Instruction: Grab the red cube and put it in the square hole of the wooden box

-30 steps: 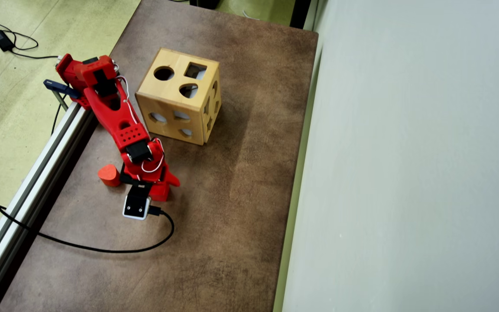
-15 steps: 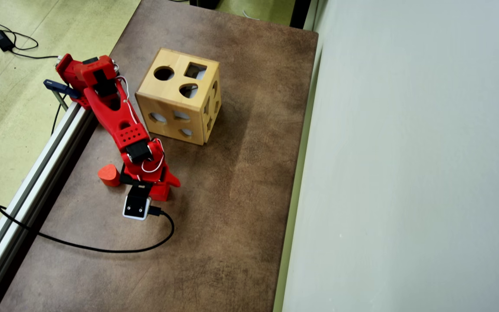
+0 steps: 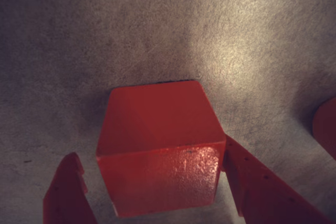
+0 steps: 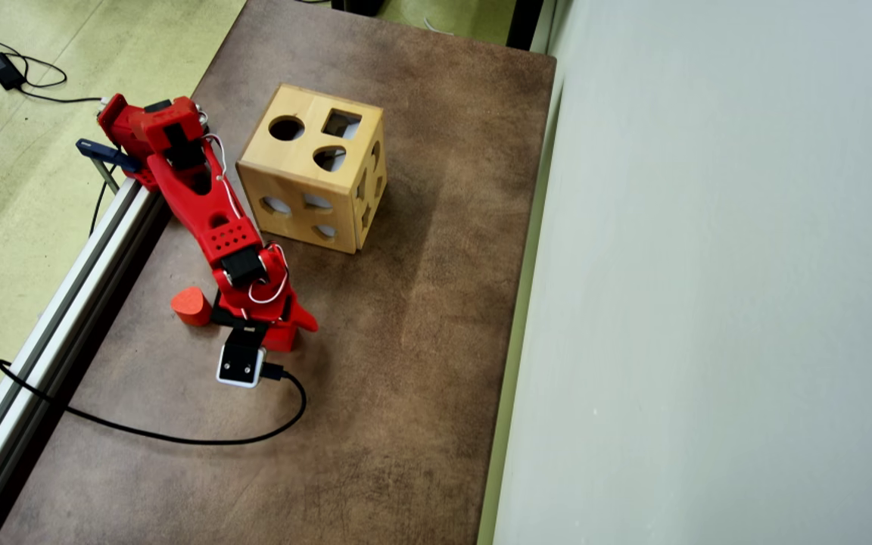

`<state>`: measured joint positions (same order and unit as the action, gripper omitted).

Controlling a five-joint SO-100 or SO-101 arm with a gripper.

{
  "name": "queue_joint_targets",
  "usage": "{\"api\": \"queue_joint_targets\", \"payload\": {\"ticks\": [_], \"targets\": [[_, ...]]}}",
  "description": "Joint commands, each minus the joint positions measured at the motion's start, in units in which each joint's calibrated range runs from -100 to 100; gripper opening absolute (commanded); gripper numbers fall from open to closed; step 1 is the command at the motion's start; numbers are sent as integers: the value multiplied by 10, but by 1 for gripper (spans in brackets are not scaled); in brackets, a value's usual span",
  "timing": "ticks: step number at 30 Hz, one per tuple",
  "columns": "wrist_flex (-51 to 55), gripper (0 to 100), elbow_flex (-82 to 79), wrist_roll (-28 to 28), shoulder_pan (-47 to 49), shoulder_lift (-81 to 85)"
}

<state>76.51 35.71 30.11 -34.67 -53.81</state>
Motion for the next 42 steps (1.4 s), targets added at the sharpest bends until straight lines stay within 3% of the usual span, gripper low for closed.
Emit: {"api": "queue_joint_targets", "payload": {"ticks": [1,7,17,24,31,36,42], "targets": [[-7,37,20,0,-2,10],[-8,34,20,0,-2,10],[-7,1,20,-1,-2,10],[17,2,16,-1,-3,59],[142,2,20,-4,-10,246],[204,2,20,-43,-4,379],[214,2,12,-132,15,466]]}}
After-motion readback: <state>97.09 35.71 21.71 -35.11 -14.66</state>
